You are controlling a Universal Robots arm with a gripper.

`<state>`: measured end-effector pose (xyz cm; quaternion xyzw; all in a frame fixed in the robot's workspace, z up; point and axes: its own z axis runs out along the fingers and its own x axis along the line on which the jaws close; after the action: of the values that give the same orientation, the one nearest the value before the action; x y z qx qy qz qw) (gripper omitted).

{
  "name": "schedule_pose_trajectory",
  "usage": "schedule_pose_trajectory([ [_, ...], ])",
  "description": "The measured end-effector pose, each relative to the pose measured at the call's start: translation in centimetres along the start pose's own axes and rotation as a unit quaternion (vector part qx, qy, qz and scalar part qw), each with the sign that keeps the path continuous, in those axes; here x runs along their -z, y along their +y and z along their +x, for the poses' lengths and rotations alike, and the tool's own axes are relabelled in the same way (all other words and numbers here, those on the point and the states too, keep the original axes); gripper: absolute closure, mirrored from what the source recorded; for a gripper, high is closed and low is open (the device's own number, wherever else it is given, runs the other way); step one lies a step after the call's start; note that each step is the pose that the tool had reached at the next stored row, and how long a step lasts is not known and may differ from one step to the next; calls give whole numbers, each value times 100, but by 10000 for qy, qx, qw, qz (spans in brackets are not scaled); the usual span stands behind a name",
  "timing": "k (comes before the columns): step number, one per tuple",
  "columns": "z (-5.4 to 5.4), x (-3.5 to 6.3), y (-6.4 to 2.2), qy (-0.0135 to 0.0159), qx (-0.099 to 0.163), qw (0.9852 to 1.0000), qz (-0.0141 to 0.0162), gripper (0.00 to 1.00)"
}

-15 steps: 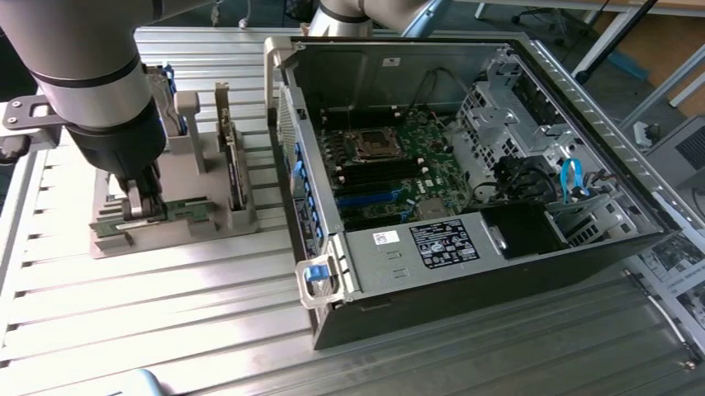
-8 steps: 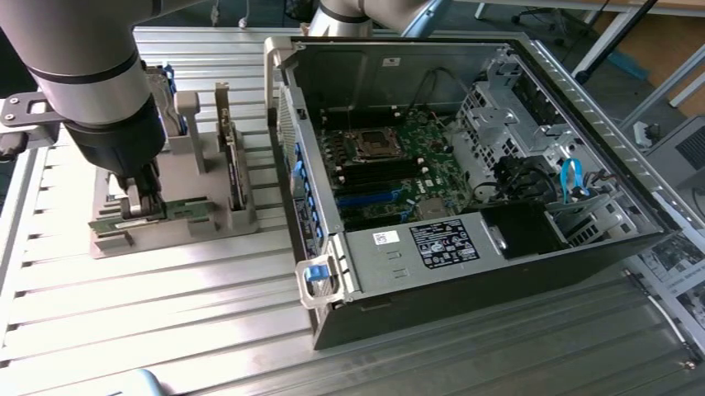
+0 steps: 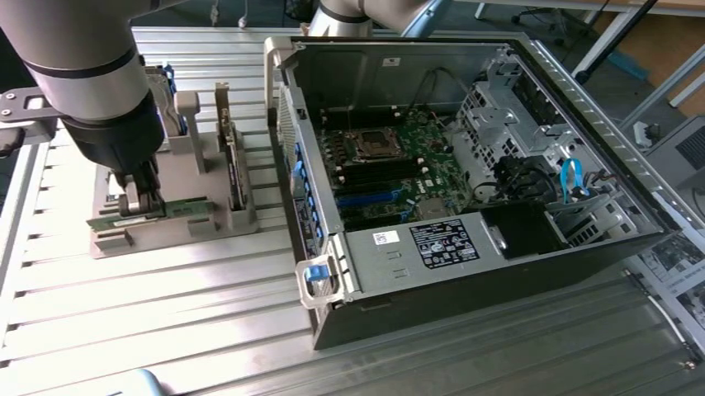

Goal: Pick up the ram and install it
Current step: 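Pick up the ram and move it above insertion slot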

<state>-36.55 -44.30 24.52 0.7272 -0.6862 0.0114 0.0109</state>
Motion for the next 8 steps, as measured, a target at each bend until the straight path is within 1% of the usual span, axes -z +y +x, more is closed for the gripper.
schedule_pose_trajectory([
  [8, 1, 49, 0, 0, 0, 10000, 0, 87],
])
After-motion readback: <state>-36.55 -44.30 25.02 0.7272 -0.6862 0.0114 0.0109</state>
